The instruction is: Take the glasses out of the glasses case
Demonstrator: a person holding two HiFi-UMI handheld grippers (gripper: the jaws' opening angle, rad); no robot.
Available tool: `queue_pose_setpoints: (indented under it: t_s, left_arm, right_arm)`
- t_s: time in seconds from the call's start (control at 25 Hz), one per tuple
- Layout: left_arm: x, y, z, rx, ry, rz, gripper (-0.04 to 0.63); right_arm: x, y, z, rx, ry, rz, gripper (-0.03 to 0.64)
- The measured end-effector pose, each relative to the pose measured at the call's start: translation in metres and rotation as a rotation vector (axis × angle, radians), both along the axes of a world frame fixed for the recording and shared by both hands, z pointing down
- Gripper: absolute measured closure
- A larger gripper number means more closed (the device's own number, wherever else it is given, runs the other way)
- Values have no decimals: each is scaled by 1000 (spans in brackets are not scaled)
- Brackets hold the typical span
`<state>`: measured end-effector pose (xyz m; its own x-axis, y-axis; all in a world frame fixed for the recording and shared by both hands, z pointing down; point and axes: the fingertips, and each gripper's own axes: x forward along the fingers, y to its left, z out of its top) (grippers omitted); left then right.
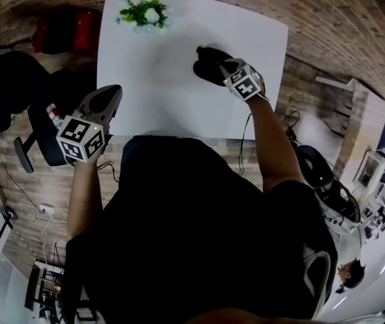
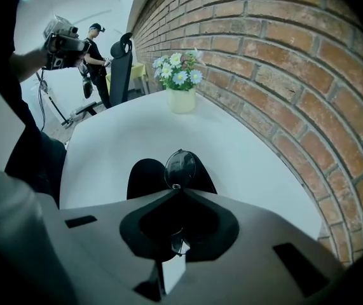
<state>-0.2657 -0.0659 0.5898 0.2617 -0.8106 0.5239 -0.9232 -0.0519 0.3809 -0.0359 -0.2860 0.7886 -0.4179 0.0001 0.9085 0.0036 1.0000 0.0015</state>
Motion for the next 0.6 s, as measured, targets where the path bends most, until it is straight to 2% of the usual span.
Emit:
queue_pose_setpoints:
  t_s: [0.36,0.6]
  left_arm:
    - [8,-1,-12,16,-18,17,583]
    - [14,0,-23,32,-39,30,583]
  right_arm:
    - [1,-1,-19,-23,-61,62,592]
    - [8,4,-32,-3,-80,65,592]
